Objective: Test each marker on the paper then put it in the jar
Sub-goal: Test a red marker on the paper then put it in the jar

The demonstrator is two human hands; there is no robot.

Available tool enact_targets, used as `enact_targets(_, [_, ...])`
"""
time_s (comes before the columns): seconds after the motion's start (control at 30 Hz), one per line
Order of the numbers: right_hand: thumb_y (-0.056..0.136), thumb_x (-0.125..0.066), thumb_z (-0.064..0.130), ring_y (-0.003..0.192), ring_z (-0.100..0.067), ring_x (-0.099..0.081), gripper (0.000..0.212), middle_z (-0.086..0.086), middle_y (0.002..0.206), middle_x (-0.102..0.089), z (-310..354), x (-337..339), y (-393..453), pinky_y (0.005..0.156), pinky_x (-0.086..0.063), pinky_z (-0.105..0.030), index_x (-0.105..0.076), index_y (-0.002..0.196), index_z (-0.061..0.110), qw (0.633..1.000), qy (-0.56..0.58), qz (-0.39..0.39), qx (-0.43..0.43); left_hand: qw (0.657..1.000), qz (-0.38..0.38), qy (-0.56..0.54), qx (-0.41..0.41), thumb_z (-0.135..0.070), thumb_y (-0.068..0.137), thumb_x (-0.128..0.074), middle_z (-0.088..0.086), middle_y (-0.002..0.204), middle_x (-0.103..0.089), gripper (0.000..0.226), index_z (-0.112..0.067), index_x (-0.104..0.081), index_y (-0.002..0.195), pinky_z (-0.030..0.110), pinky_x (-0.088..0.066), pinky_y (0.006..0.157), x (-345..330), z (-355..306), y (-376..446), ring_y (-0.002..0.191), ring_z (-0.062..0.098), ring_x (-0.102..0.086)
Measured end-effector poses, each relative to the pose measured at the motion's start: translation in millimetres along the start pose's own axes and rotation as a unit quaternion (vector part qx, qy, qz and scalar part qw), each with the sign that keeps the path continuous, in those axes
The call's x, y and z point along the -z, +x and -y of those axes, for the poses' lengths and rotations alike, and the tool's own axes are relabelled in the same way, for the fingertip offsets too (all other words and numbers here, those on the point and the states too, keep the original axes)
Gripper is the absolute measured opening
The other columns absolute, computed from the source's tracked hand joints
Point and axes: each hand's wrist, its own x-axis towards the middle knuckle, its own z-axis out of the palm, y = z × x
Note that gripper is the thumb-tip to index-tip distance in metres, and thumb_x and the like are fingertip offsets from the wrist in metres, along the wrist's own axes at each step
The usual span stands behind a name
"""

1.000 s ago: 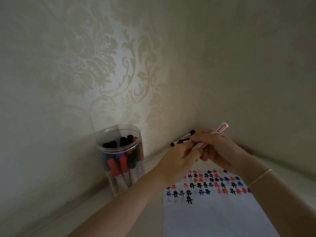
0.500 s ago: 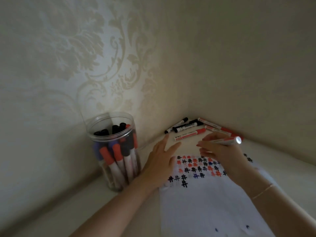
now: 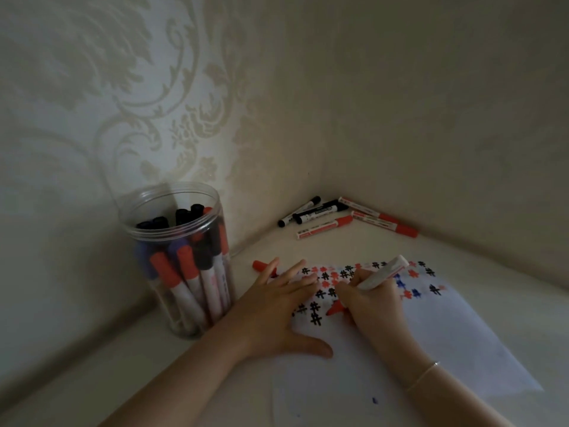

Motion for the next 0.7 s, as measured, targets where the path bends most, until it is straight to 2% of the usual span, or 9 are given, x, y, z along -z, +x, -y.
enact_targets(0.17, [0.079, -0.064, -0.001, 0.030, -0.008, -0.045, 0.022, -0.010, 0.046, -0.051, 3.9, -2.7, -2.6, 0.033, -0.035, -0.016, -0.049, 0.063, 0.001, 1.000, -0.013, 0.015, 0.006, 1.000, 0.011, -0.018, 0.010, -0.085, 0.069, -0.047, -0.023, 0.154, -0.001, 0.104, -0.031, -0.015, 0.152, 0.032, 0.025, 0.113, 2.4, -1.4, -1.0, 0.137, -0.011, 0.015])
enact_targets(0.3, [0.075, -0.062, -0.003, 0.039, -0.012, -0.040, 0.027, -0.007, 0.048, -0.043, 1.2, -2.8, 0.0, 0.035, -0.031, -0.015, -0.043, 0.058, 0.005, 0.999, -0.040, -0.017, 0.024, 0.999, 0.010, -0.028, 0.012, -0.083, 0.069, -0.050, -0.025, 0.151, 0.001, 0.103, -0.032, -0.013, 0.151, 0.023, 0.032, 0.105, 5.5, -2.9, -1.9, 0.123, -0.022, 0.025])
enact_targets(0.4, [0.076, -0.062, -0.004, 0.029, -0.008, -0.043, 0.023, -0.005, 0.039, -0.049, 2.4, -0.4, 0.2, 0.034, -0.035, -0.016, -0.048, 0.058, 0.001, 1.000, -0.016, 0.016, 0.015, 1.000, 0.011, -0.027, 0.012, -0.082, 0.069, -0.052, -0.022, 0.155, -0.004, 0.103, -0.033, -0.014, 0.151, 0.025, 0.030, 0.108, 6.0, -2.7, -1.3, 0.127, -0.020, 0.019])
enact_targets(0.5, [0.075, -0.062, -0.004, 0.033, -0.015, -0.048, 0.018, -0.013, 0.043, -0.054, 1.9, -2.4, -1.0, 0.035, -0.038, -0.019, -0.052, 0.060, -0.005, 0.999, -0.032, 0.027, 0.023, 0.999, 0.013, -0.033, 0.014, -0.082, 0.069, -0.052, -0.023, 0.155, -0.006, 0.103, -0.033, -0.015, 0.151, 0.028, 0.027, 0.111, 6.7, -3.2, -1.7, 0.130, -0.019, 0.013])
enact_targets(0.53, [0.075, -0.062, -0.004, 0.038, -0.018, -0.046, 0.020, -0.015, 0.047, -0.051, 0.4, -3.1, -0.3, 0.036, -0.037, -0.019, -0.049, 0.059, -0.003, 0.999, -0.040, 0.014, 0.027, 0.999, 0.012, -0.036, 0.015, -0.082, 0.068, -0.053, -0.023, 0.155, -0.006, 0.103, -0.033, -0.015, 0.151, 0.028, 0.027, 0.111, 7.0, -3.6, -1.8, 0.130, -0.019, 0.013])
enact_targets(0.6, [0.075, -0.059, -0.005, 0.046, -0.016, -0.035, 0.030, -0.009, 0.050, -0.039, -1.1, -2.9, 1.1, 0.038, -0.029, -0.015, -0.039, 0.055, 0.006, 0.998, -0.046, -0.014, 0.036, 0.999, 0.012, -0.038, 0.018, -0.082, 0.068, -0.053, -0.023, 0.156, -0.005, 0.104, -0.033, -0.014, 0.151, 0.028, 0.026, 0.111, 6.8, -3.4, -1.4, 0.129, -0.018, 0.014])
enact_targets(0.7, [0.077, -0.060, -0.005, 0.040, -0.013, -0.035, 0.034, -0.006, 0.047, -0.039, 0.1, 0.6, 1.3, 0.036, -0.030, -0.016, -0.037, 0.055, 0.009, 0.999, -0.024, -0.006, 0.023, 0.999, 0.010, -0.039, 0.020, -0.083, 0.067, -0.052, -0.023, 0.155, -0.005, 0.105, -0.032, -0.014, 0.151, 0.027, 0.027, 0.110, 6.3, -3.4, -1.2, 0.129, -0.018, 0.015])
